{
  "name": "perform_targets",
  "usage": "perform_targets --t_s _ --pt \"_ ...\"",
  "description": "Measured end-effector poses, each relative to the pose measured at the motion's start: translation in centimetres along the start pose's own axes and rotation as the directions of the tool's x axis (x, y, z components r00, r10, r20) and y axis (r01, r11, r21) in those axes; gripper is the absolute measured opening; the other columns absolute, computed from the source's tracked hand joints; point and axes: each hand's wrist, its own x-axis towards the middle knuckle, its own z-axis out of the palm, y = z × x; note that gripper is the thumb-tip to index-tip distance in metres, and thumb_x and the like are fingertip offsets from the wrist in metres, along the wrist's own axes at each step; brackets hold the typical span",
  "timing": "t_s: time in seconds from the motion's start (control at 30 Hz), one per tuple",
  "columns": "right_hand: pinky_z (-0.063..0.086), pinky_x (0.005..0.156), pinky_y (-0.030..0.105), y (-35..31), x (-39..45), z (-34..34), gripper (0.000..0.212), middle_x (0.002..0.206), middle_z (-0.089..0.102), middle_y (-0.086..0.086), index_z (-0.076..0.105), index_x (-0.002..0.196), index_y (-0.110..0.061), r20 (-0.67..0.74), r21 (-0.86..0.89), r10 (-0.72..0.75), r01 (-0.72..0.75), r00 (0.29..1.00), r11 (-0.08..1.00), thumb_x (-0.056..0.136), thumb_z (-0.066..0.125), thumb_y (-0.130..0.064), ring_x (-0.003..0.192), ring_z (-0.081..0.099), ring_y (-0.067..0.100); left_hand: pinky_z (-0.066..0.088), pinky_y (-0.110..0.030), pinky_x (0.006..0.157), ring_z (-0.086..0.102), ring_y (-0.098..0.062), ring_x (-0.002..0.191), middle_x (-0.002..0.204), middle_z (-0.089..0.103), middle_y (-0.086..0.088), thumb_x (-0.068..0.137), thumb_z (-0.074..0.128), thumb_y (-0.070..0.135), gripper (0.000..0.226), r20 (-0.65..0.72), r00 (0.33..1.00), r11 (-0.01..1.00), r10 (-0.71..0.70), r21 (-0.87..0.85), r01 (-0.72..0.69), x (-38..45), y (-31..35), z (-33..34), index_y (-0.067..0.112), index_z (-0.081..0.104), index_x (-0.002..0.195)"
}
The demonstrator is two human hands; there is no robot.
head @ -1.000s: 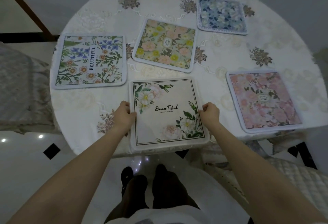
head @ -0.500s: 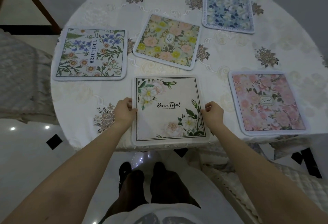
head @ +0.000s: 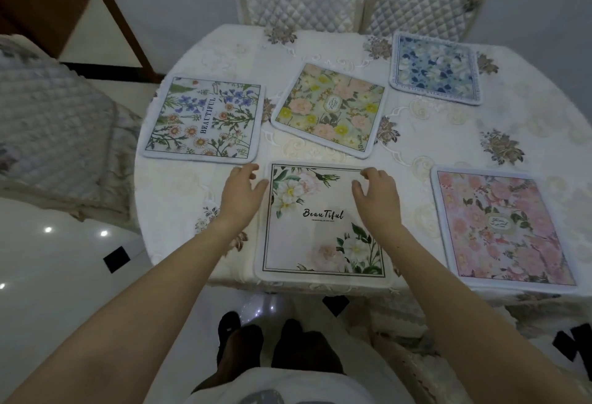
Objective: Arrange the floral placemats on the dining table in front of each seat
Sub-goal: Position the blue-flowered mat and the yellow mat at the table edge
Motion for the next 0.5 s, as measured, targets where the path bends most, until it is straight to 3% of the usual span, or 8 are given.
perform_targets --t_s 0.1,0.27,0.4,0.5 --pt "0.040 0.089 0.036 -3.8 1.2 -0.8 0.032 0.116 0.059 0.012 0.056 0.119 -0.007 -0.033 0.018 -0.123 0.123 0.992 0.992 0.096 0.047 -0.026 0.111 0.048 0.029 0.037 -0.023 0.079 0.051 -0.013 0.093 0.113 0.056 -0.009 0.091 0.055 0.028 0.033 -0.065 0.992 0.994 0.108 0.027 -0.107 0.4 1.8 -2.8 0.013 0.055 0.121" --pt "0.039 0.092 0.034 -9.9 2.1 -1.6 0.032 0.118 0.060 0.011 0.057 0.119 -0.007 -0.074 0.057 -0.290 0.294 0.954 0.954 0.096 0.046 -0.026 0.112 0.050 0.027 0.044 -0.034 0.086 0.053 -0.024 0.106 0.117 0.056 -0.008 0.094 0.050 0.032 0.036 -0.134 0.970 0.976 0.203 0.109 -0.189 -0.4 3.7 -8.2 0.014 0.054 0.124" --pt "0.039 0.092 0.036 -14.2 1.2 -0.7 0.035 0.117 0.059 0.010 0.056 0.119 -0.007 -0.063 0.066 -0.383 0.387 0.922 0.920 0.096 0.044 -0.029 0.111 0.049 0.027 0.035 -0.033 0.100 0.043 -0.023 0.126 0.131 0.054 -0.005 0.098 0.039 0.037 0.041 -0.226 0.951 0.971 0.212 0.156 -0.179 -2.9 2.6 -12.3 0.016 0.051 0.131" --pt "0.040 0.095 0.038 -17.2 -1.1 1.1 0.036 0.120 0.060 0.010 0.056 0.121 -0.008 -0.043 0.111 -0.452 0.454 0.891 0.884 0.096 0.044 -0.031 0.113 0.049 0.027 0.035 -0.034 0.100 0.045 -0.022 0.124 0.133 0.054 -0.005 0.099 0.035 0.036 0.042 -0.292 0.939 0.974 0.182 0.184 -0.131 -5.8 0.1 -15.1 0.017 0.049 0.134"
